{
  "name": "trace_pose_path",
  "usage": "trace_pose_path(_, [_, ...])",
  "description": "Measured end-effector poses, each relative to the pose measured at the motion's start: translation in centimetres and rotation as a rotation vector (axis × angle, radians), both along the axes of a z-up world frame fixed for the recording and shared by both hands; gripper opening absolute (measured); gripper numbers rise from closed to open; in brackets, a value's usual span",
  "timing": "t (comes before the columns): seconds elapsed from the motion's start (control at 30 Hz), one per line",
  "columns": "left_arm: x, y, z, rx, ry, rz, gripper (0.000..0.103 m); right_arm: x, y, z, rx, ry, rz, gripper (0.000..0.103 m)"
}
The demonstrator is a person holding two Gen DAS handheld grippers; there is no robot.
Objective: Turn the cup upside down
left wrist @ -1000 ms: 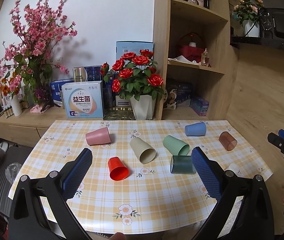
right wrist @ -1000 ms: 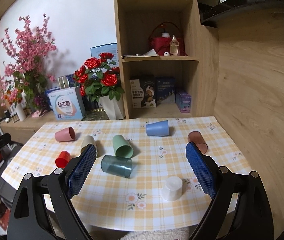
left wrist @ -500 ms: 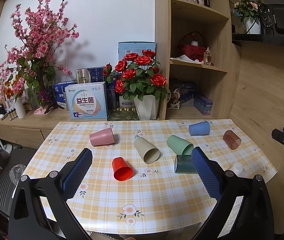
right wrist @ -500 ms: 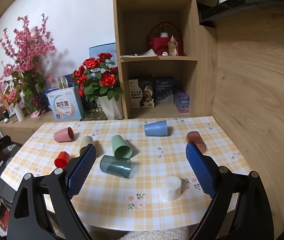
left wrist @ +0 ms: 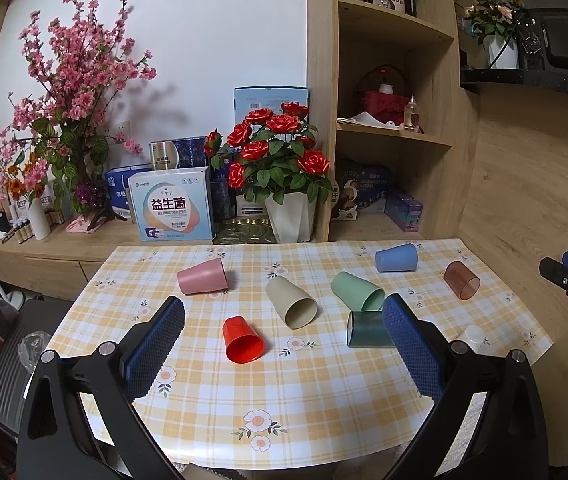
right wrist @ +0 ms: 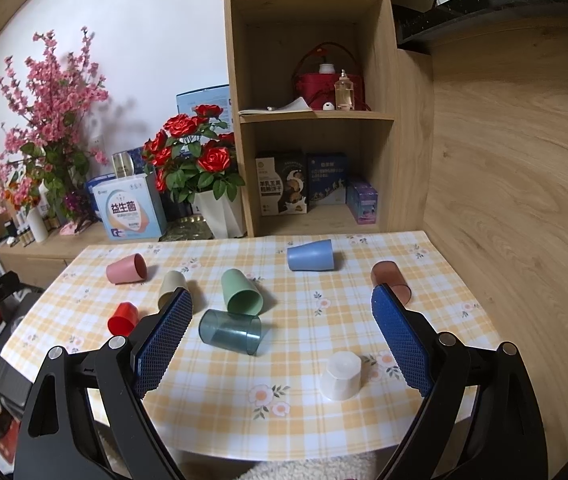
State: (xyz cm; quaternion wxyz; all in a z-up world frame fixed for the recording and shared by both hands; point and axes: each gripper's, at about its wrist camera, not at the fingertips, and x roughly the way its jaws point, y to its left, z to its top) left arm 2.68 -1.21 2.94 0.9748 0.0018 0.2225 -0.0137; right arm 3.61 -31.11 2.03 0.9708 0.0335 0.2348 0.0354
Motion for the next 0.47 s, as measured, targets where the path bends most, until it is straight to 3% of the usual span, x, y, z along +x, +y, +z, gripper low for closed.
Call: trace_pose_path(0.47, [0.06, 0.2, 0.15, -0.001, 0.006, 0.013, 0.097, 0.19, -0.19, -0.35, 0.006, 0.011, -0.002, 0.088])
